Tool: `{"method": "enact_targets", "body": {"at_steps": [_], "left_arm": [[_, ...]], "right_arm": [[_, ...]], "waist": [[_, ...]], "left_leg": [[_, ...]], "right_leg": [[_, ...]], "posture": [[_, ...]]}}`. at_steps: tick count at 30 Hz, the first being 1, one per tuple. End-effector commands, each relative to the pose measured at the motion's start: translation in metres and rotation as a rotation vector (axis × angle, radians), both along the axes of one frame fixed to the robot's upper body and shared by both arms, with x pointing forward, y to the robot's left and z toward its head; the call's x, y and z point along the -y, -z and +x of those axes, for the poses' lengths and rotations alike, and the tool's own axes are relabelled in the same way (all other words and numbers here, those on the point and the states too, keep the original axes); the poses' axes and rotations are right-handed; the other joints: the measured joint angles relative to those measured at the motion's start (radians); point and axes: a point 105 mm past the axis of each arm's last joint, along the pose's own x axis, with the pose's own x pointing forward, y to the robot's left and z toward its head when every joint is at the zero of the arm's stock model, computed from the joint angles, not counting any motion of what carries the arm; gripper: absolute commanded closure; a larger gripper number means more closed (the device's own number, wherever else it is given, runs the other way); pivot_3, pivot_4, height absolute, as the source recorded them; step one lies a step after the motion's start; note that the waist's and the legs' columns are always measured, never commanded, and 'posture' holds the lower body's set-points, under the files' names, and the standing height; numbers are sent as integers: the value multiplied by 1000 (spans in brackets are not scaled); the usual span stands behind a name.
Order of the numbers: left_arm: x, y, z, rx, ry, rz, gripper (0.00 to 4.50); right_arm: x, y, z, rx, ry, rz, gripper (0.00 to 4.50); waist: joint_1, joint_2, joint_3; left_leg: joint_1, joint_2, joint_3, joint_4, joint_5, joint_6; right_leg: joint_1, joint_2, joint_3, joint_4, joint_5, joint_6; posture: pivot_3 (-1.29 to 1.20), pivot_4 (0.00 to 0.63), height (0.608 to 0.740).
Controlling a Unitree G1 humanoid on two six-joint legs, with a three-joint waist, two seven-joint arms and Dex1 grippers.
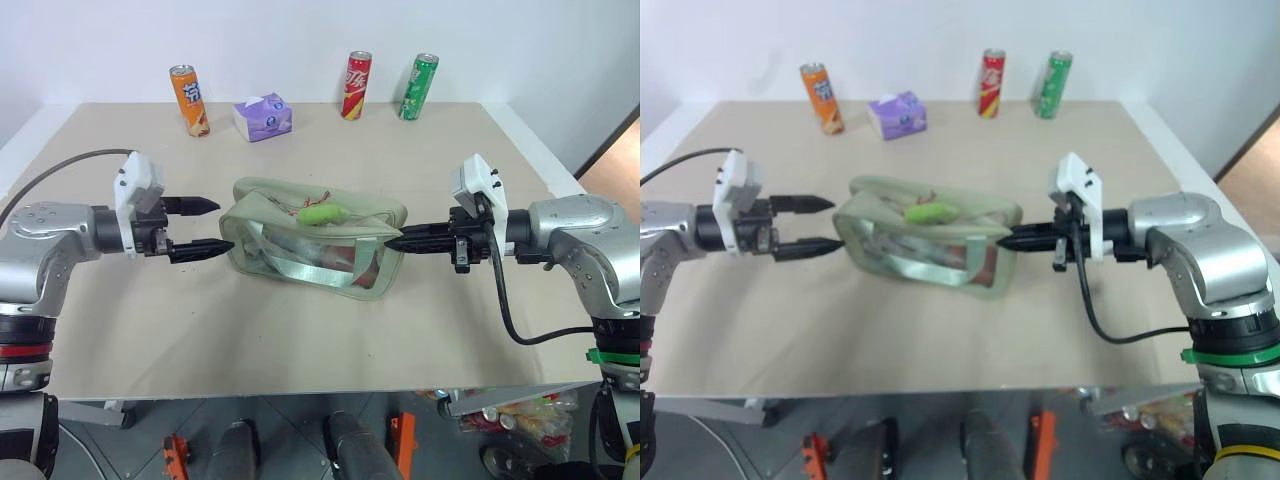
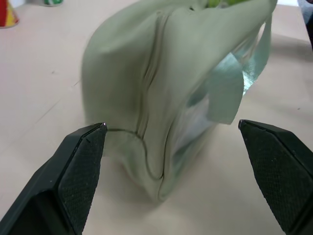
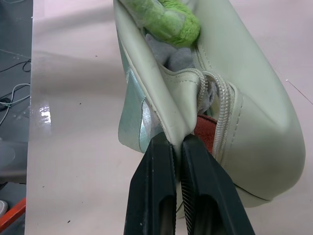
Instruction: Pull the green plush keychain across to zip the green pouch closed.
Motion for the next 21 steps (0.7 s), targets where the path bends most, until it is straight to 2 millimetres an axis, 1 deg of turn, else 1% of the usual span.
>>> {"method": "enact_targets", "body": {"at_steps": [1, 4, 5, 9, 10, 12, 13, 14, 15, 21], "left_arm": [[5, -20, 4, 64, 14, -28, 31], [7, -22, 3, 71, 32, -31, 797], [8, -21, 2, 68, 47, -29, 1175], [9, -23, 0, 65, 59, -46, 2458], [9, -23, 0, 61, 61, -47, 2867], [8, -21, -2, 54, 62, -46, 3499], [7, -20, -2, 48, 60, -45, 3902], [6, -19, -2, 40, 57, -42, 4182], [5, -17, -3, 33, 55, -40, 4385], [1, -9, -11, 0, 61, -40, 4385]], "right_arm": [[0, -9, -6, 40, -8, 4, 4500], [0, -9, -6, 40, -4, 5, 4500], [0, -9, -6, 40, -3, 6, 4500], [0, -9, -6, 39, -1, 8, 4500], [0, -9, -6, 39, -1, 10, 4500], [0, -9, -6, 39, -1, 11, 4500], [0, -9, -5, 39, -1, 12, 4500], [0, -9, -5, 39, -2, 12, 4500], [0, -9, -5, 39, -2, 12, 4500], [-1, -11, -5, 41, -9, 13, 4500]], "waist": [[1, 0, 0], [-1, 0, 0], [-1, 0, 0], [0, 0, 0], [0, 0, 0], [0, 0, 0], [0, 0, 0], [0, 0, 0], [-1, 0, 0], [0, 0, 0]], "left_leg": [[0, 0, 0, 0, 0, 0], [0, 0, 1, 1, 0, 0], [0, 0, 1, 1, 0, 0], [0, 0, 0, 0, 0, 0], [0, 0, 0, 0, 0, 0], [0, 0, 0, 0, 0, 0], [0, 0, 0, 0, 0, 0], [0, 0, 0, 0, 0, 0], [0, 0, 0, 0, 0, 0], [0, 0, 0, 0, 0, 0]], "right_leg": [[0, 0, 0, 0, 0, 0], [0, 0, 1, 0, 0, 0], [0, 0, 1, 0, 0, 0], [0, 0, 0, 0, 0, 0], [0, 0, 0, 0, 0, 0], [0, 0, 0, 0, 0, 0], [0, 0, 0, 0, 0, 0], [0, 0, 0, 0, 0, 0], [0, 0, 0, 0, 0, 0], [0, 0, 1, 0, 0, 0]], "posture": [[0, 150, 740], [0, 150, 740], [0, 150, 740], [0, 150, 740], [0, 150, 740], [0, 150, 740], [0, 150, 740], [0, 150, 740], [0, 150, 740], [0, 150, 740]]}}
